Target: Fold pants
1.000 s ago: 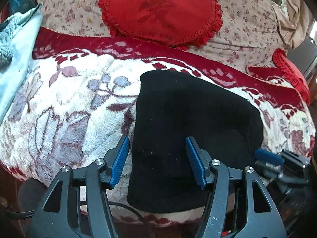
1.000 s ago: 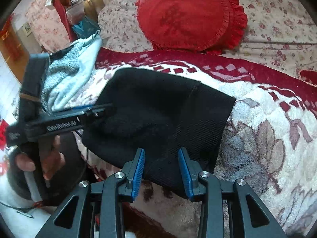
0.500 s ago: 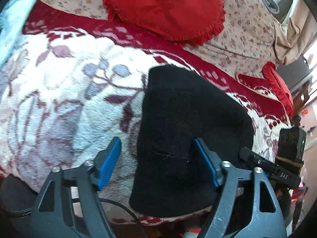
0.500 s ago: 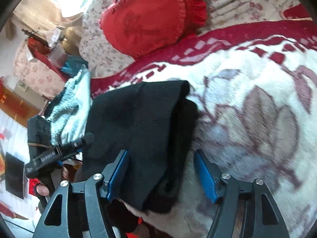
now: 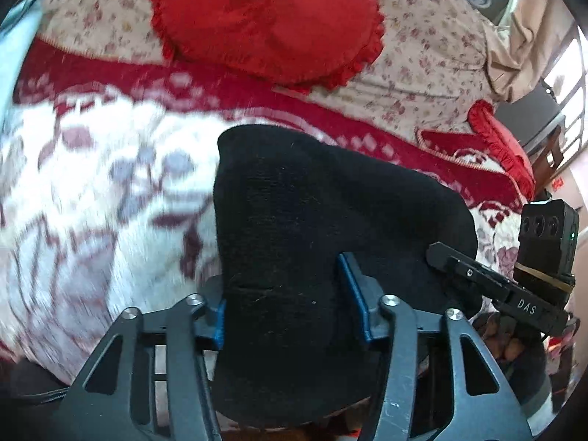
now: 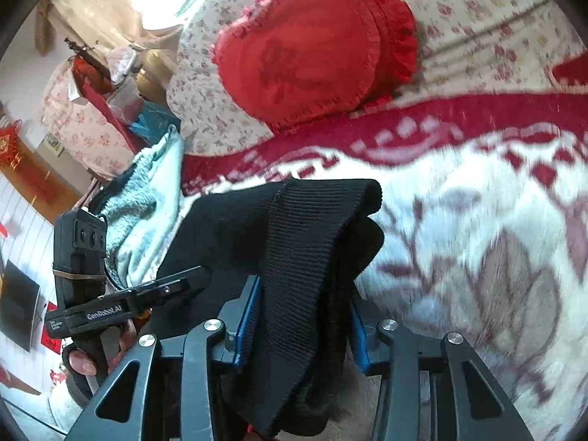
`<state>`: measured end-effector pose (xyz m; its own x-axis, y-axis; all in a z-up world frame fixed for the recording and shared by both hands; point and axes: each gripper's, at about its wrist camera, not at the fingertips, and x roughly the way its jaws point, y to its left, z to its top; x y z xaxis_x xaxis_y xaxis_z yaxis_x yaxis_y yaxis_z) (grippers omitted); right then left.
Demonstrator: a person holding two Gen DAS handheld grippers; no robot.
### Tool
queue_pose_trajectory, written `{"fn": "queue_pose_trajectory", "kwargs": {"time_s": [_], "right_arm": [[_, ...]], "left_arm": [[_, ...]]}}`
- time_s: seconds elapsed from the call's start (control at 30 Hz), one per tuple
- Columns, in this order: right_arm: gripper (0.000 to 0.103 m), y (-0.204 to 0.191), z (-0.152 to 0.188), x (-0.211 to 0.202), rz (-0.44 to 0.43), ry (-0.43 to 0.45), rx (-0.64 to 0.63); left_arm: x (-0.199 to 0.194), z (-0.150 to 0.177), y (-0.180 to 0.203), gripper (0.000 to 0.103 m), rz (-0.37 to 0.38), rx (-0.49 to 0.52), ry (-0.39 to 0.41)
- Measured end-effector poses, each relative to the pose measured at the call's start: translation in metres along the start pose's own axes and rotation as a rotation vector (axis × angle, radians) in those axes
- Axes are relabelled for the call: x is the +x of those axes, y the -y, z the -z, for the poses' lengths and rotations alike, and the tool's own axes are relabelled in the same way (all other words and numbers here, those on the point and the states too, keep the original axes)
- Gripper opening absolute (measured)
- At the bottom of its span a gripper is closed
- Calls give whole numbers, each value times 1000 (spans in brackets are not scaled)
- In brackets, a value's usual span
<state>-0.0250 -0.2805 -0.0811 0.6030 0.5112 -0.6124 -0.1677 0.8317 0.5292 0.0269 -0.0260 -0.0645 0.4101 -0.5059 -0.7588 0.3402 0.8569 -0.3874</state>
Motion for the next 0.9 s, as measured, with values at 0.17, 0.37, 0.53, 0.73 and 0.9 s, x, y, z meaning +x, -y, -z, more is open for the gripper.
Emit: {"fn": "queue_pose_trajectory", "kwargs": {"time_s": [0.17,0.37,0.53,0.73,0.9], "right_arm": [[41,-2,-41,13,12,42,-26],[42,18,-76,63,83,-10,-34],[50,23,-72,66,145,-45,-61],[50,-7,-64,21,237,36,-150],[51,-23,-50,43,327,-18,-244]], "left_arm": [[3,-42,-1,49,-37,18,56],[43,-70,-22,49,-95,-24,9],[49,-67,-25,57,-127,-5,-5],[46,-64,-19,60,-178,21,13],[40,-58,-16,60,-197,1,20]]}}
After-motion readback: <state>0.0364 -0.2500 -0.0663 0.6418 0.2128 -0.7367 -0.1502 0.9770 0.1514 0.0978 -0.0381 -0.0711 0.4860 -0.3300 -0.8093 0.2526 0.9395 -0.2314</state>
